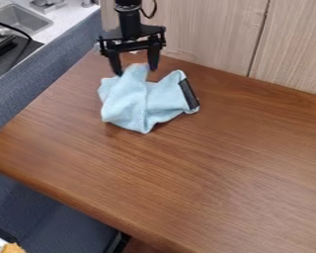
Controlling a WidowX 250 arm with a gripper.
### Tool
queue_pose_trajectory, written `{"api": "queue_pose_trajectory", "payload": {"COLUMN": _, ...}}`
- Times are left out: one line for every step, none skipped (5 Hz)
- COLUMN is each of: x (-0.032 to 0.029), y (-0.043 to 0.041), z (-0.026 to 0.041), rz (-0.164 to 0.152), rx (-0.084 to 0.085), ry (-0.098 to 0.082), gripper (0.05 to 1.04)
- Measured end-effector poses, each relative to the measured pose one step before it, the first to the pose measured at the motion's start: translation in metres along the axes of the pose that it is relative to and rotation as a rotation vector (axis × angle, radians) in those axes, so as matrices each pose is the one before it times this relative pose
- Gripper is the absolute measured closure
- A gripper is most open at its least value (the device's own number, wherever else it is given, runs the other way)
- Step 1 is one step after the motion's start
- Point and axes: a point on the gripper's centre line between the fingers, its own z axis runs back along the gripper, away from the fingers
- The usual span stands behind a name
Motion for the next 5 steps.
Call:
{"api": "queue_pose_trajectory", "payload": {"x": -0.00312, "y": 0.00440, "z": -0.00924, "rz": 0.0170, "rx": 0.0136, "ry": -0.0202, "gripper": 0.418}}
{"api": "queue_pose_trajectory", "payload": {"x": 0.00008, "y": 0.00165, "z": -0.00095, "rz": 0.0172, "rx": 0.0073, "ry": -0.0072, "gripper": 0.715}}
{"api": "queue_pose_trajectory", "payload": {"x": -0.00126, "y": 0.00059, "z": -0.00121, "rz": -0.0048, "rx": 0.0028, "ry": 0.0055, "gripper": 0.923}}
{"api": "queue_pose_trajectory", "payload": {"x": 0.00274, "y": 0.00015, "z": 0.01215, "rz": 0.0092, "rx": -0.0046, "ry": -0.0306, "gripper": 1.007}}
{"api": "queue_pose_trajectory", "payload": {"x": -0.00813, "y": -0.00381, "z": 0.01822, "rz": -0.0130, "rx": -0.0042, "ry": -0.0382, "gripper": 1.014}}
